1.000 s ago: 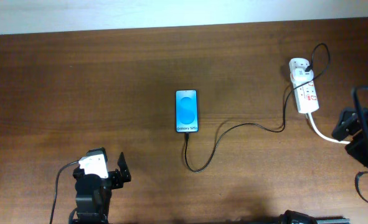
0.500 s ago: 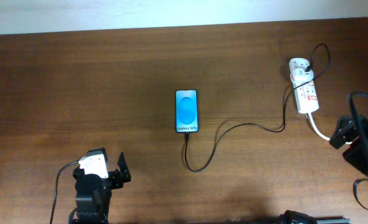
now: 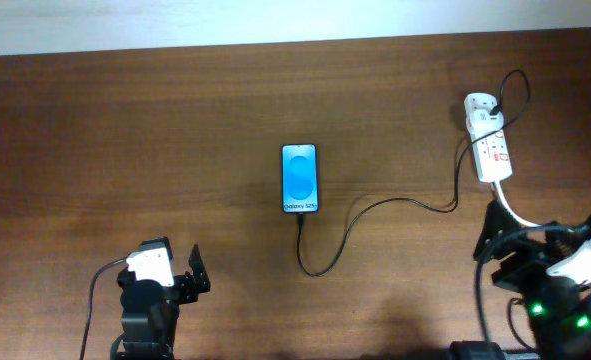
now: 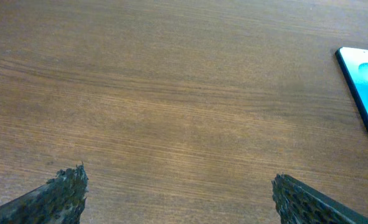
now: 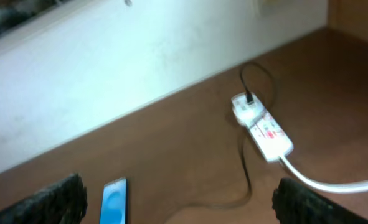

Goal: Plug charger to phone and switch on socket

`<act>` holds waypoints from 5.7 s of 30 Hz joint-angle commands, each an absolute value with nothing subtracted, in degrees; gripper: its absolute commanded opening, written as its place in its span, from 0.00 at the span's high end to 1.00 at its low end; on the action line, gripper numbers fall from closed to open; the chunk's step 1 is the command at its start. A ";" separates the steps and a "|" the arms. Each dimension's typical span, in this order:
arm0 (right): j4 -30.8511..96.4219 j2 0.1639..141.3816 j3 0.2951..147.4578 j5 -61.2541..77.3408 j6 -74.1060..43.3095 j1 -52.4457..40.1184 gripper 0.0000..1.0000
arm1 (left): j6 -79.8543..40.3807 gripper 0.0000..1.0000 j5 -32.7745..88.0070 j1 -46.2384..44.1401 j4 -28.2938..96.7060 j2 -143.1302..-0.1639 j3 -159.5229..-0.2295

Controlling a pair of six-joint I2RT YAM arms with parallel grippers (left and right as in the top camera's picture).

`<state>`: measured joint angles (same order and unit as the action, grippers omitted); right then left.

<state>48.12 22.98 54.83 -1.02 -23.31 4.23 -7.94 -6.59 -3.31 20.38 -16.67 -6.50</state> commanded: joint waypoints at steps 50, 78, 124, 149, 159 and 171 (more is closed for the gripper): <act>4.54 0.19 0.32 -2.00 -16.32 1.98 0.01 | -8.25 0.01 -6.22 -3.20 20.51 -16.43 -6.31; 4.54 0.19 0.32 -2.00 -16.29 1.98 0.02 | -8.19 0.01 -8.67 -3.20 3.38 -5.72 -1.83; 4.54 0.19 0.32 -2.00 -16.29 1.98 0.02 | 4.82 0.01 -0.16 -2.98 4.78 -0.34 -0.51; 4.54 0.19 0.32 -2.00 -16.29 1.98 0.02 | 4.82 0.00 -0.16 -2.98 4.78 -0.34 -0.51; 4.54 0.19 0.32 -2.00 -16.29 1.98 0.02 | 4.82 0.01 -0.16 -2.98 4.78 -0.34 -0.51; 4.54 0.19 0.32 -2.00 -16.29 1.98 0.02 | 4.82 0.01 -0.16 -2.98 4.78 -0.34 -0.51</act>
<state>4.27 0.80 0.69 -1.08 -16.47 2.52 3.70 -1.13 -3.29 4.67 -0.82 -0.84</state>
